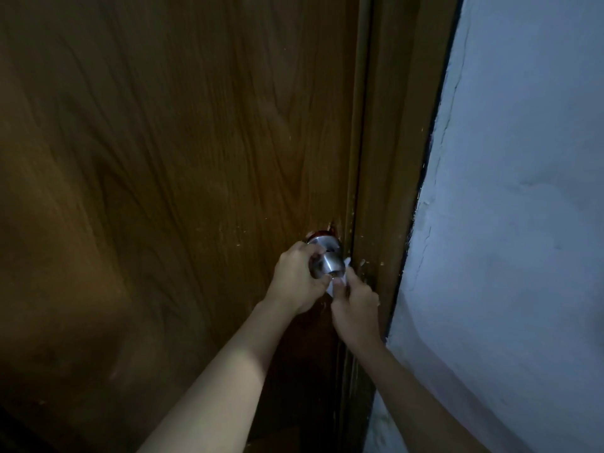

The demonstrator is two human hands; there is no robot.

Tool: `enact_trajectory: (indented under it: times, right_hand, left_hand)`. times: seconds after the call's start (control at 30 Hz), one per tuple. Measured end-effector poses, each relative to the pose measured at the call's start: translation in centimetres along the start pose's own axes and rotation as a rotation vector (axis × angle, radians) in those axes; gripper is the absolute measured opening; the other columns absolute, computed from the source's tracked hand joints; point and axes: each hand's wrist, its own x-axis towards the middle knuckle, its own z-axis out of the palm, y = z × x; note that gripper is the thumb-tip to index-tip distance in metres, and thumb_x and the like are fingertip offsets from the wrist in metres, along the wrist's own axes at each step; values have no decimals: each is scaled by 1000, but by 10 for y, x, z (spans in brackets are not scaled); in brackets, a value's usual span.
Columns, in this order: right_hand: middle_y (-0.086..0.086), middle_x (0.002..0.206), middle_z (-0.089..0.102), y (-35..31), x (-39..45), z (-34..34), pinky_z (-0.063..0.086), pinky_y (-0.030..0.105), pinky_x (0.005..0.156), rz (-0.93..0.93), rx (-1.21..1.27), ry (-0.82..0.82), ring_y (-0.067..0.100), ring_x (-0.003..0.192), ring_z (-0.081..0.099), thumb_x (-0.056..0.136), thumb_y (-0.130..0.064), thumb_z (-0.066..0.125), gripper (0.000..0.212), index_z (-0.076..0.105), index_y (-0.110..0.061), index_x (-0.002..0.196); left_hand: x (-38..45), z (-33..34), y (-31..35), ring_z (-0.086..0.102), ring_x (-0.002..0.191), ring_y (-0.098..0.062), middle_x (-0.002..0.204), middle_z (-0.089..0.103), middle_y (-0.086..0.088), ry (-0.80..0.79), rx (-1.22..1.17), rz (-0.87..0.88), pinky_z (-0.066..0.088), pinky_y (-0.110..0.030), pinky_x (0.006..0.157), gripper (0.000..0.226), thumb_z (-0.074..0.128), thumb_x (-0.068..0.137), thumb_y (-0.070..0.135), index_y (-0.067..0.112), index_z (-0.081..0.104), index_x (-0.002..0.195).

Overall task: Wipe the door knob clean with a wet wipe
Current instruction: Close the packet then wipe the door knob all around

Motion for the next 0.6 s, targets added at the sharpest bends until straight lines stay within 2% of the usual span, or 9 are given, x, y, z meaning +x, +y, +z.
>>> enact_trajectory:
  times: [0.03,0.1,0.17,0.23,0.3,0.4,0.5,0.6]
  right_hand:
    - [8,72,59,-2,0,-2,40,15,56,93,133,-34,12,64,55,93,-12,46,19,61,-3,100]
    - [18,81,64,-6,1,-6,47,32,70,260,415,-79,20,73,58,90,-8,50,15,64,-6,87]
    - [17,89,67,-12,3,-12,47,39,79,332,549,-95,23,83,61,89,-4,50,23,67,-18,82]
    - [17,97,66,-15,4,-17,47,43,90,404,656,-158,29,95,62,89,-1,50,24,67,-17,85]
    - [19,105,64,-15,2,-23,50,41,92,488,762,-258,30,102,61,88,1,48,19,66,-7,89]
    - [13,103,64,-14,4,-24,52,29,78,516,834,-273,22,96,63,88,5,45,22,63,-6,93]
    - [17,114,62,-11,4,-15,51,32,85,540,926,-271,24,103,62,88,7,43,27,59,-2,107]
    - [19,116,61,-5,5,-12,50,35,88,577,961,-280,26,105,62,87,7,45,25,60,-1,105]
  left_hand:
    - [0,-1,0,51,112,-17,125,53,-5,-4,0,-1,43,-21,86,50,69,77,16,13,52,124]
    - [1,-2,0,52,111,-17,126,53,-5,-20,-3,-1,45,-23,89,51,70,77,15,13,52,124]
    - [2,-3,0,53,111,-18,126,53,-6,-37,0,-8,48,-28,92,52,71,76,16,14,52,124]
    - [3,-3,-1,53,111,-18,126,53,-5,-45,-5,-15,49,-31,94,52,71,75,17,15,52,124]
    - [2,-3,-1,53,111,-19,126,53,-6,-51,-14,-22,49,-33,94,53,72,75,16,14,52,124]
    - [2,-3,-1,53,111,-20,126,53,-7,-46,-21,-19,50,-36,95,53,72,75,16,13,53,124]
    - [1,-3,0,53,111,-20,125,53,-7,-44,-34,-23,49,-36,95,52,71,75,15,13,53,124]
    - [0,-4,2,53,111,-19,125,53,-7,-42,-44,-26,49,-33,94,52,70,76,15,12,52,124]
